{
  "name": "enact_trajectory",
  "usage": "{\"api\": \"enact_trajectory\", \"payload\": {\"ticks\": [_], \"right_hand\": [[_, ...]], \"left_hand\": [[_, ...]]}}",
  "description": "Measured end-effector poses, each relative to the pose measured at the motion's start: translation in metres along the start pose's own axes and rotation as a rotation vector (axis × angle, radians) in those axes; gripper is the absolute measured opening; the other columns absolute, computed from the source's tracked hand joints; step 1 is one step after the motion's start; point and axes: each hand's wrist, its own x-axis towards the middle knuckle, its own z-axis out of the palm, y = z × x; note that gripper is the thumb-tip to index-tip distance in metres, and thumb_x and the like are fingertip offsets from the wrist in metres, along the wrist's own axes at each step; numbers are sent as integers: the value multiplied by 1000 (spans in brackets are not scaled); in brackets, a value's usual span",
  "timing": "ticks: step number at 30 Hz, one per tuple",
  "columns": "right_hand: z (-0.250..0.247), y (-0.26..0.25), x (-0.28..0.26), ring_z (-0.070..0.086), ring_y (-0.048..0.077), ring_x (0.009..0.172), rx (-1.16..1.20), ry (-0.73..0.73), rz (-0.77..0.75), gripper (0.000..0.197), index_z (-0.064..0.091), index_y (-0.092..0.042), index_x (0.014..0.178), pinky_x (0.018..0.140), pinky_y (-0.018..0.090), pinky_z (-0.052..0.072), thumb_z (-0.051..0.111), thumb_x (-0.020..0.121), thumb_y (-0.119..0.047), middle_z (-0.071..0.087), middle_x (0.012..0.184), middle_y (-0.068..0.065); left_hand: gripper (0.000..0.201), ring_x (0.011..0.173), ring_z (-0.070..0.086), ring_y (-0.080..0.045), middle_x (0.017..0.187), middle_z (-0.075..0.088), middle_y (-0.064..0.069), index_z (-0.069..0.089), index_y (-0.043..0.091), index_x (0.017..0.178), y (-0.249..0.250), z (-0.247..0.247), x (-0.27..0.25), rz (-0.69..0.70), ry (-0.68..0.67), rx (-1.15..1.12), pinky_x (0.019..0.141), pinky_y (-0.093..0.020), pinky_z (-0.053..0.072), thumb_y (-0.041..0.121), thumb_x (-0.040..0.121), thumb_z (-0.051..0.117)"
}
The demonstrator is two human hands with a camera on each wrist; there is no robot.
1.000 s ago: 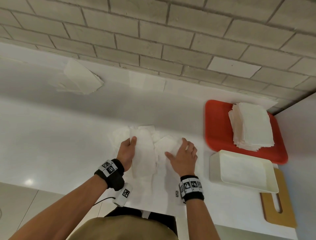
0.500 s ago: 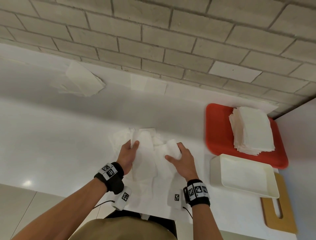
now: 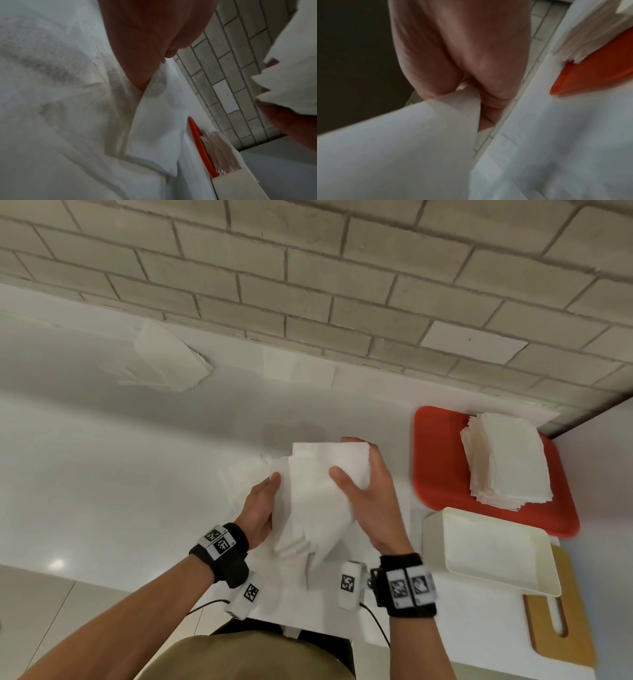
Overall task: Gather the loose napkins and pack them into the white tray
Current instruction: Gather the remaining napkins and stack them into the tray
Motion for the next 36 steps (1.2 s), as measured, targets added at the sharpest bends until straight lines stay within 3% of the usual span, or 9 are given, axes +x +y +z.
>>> {"api": "enact_trajectory", "payload": {"ticks": [3, 7, 11, 16, 18, 21, 24, 29, 36], "right_hand": [[32, 30, 20, 71, 3, 110, -210, -9, 49, 42, 58, -36, 136, 99, 33, 58, 78, 99, -33, 74, 116, -17], [51, 59, 29, 65, 29, 117, -416, -91, 63, 46, 47, -37, 142, 100, 44, 55, 66, 102, -51, 73, 119, -7], [46, 49, 30, 50, 18, 105, -456, -88, 71, 42, 49, -37, 144, 91, 37, 44, 64, 105, -47, 70, 119, -5], [53, 42, 35, 53, 19, 99, -534, -60, 74, 37, 47, -41, 139, 92, 41, 51, 62, 106, -46, 71, 113, -1], [57, 39, 33, 64, 18, 97, -434, 36, 73, 42, 45, -38, 137, 87, 37, 55, 67, 103, -48, 73, 108, -4], [55, 35, 21, 67, -1, 93, -209, 198, 106, 48, 47, -28, 126, 77, 18, 50, 79, 96, -47, 67, 104, -15], [46, 43, 0, 68, -2, 86, -262, 20, 166, 36, 58, -25, 113, 71, 14, 48, 79, 95, -49, 72, 99, -15], [13, 51, -13, 74, 5, 83, -172, -50, 186, 24, 73, -24, 94, 76, 29, 57, 71, 103, -46, 80, 91, -9], [-6, 48, -10, 51, 16, 67, -486, 88, -12, 29, 49, -26, 103, 66, 36, 44, 49, 110, -54, 50, 69, -7]], "left_hand": [[45, 119, 72, -39, 126, 76, -13, 71, 10, 132, 8, 9, -10, -11, -10, -12, 95, -43, 58, 41, 113, 44], [51, 119, 73, -35, 128, 76, -15, 69, 14, 136, 13, 10, -18, -3, -36, -32, 107, -51, 55, 46, 113, 38], [54, 120, 73, -32, 130, 76, -13, 68, 16, 139, 19, 6, -20, 0, -20, -44, 110, -51, 53, 50, 114, 35], [55, 123, 72, -30, 129, 76, -10, 67, 16, 138, 24, 12, -22, 67, -55, -18, 108, -50, 54, 54, 112, 37], [42, 119, 73, -33, 123, 79, -9, 69, 14, 133, 24, 16, -20, 149, -11, 57, 106, -54, 56, 43, 113, 47], [37, 116, 75, -30, 123, 79, -9, 68, 16, 133, 26, 20, -15, 229, 59, 47, 105, -56, 56, 40, 114, 46], [39, 116, 75, -31, 124, 78, -9, 65, 16, 136, 36, 22, -12, 256, 98, -48, 102, -54, 58, 41, 114, 45], [37, 118, 74, -29, 125, 78, -8, 66, 14, 135, 45, 31, -15, 286, 75, -61, 103, -49, 57, 37, 114, 46], [47, 121, 73, -24, 127, 77, -6, 67, 16, 134, 35, 62, -32, 314, 4, -11, 107, -45, 54, 45, 115, 35]]}}
